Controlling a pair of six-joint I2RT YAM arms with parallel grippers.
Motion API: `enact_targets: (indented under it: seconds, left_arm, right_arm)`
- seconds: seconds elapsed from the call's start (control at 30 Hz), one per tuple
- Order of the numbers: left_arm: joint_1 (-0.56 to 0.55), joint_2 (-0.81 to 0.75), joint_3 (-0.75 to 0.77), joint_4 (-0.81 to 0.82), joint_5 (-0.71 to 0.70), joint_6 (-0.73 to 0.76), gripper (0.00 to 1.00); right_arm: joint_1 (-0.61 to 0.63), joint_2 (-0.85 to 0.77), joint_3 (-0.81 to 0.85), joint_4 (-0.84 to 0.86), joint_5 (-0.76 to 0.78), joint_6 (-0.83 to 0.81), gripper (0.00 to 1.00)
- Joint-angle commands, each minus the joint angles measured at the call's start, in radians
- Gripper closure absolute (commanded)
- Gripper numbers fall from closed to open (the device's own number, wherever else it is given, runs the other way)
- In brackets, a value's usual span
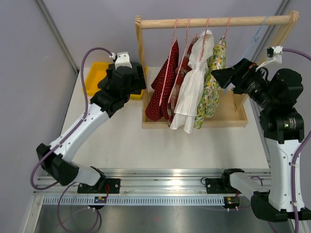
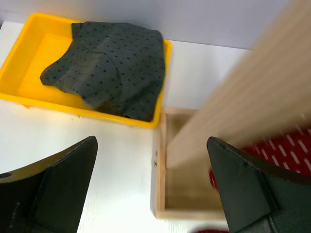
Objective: Remove the skirt from the hanger
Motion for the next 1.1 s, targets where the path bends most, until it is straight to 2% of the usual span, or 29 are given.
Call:
enact_targets:
  seconds: [0.0,0.13,0.4,0.53,0.67,0.77,0.8,0.83,0.93,1.07]
  left_arm:
    - [-0.079,-0.115,-0.151,0.052,-0.025,0.006,0.01]
    - [-0.122,-0.291,-0.321,0.031,-0.011,-0.037,0.01]
    - [-0.125,-0.501,-0.455,-0.038,-0.007,-0.029,0.01]
    - [-0.125,-0.598,-0.524,-0.052,-0.002,-0.030,0.01]
    - [-0.125,-0.663,-0.588,-0.052,0.004,-0.029,0.01]
    - [-0.125,-0.692,-0.618,-0.063,0.002,-0.027,0.01]
    - [-0.125,-0.700,-0.625,-0.061,0.001,-0.029,0.01]
    - [-0.125,-0.700,-0.625,-0.063,0.002,-0.030,0.01]
    - [-0.125,-0.704,-0.607,-0.072,0.028,-0.027,0.01]
    - [-0.141,-0.684,-0.510,-0.090,0.055,0.005,0.01]
  right_arm:
    - [0.006,0.060,0.101,0.037,0.003,-0.027,0.00]
    - [0.006,0.127,0.144,0.072,0.018,-0.006,0.00]
    - [0.006,0.224,0.097,0.170,0.104,0.019,0.01]
    - [0.006,0.305,0.081,0.212,0.115,0.030,0.10]
    - [0.017,0.353,0.086,0.229,0.116,0.037,0.27]
    - [0.029,0.359,0.083,0.233,0.127,0.044,0.72]
    - [0.031,0.355,0.084,0.227,0.138,0.047,0.94]
    - [0.032,0.350,0.084,0.221,0.142,0.048,1.00]
    - [0.032,0.330,0.102,0.197,0.152,0.037,1.00]
    - [0.032,0.330,0.251,0.099,0.145,0.008,1.00]
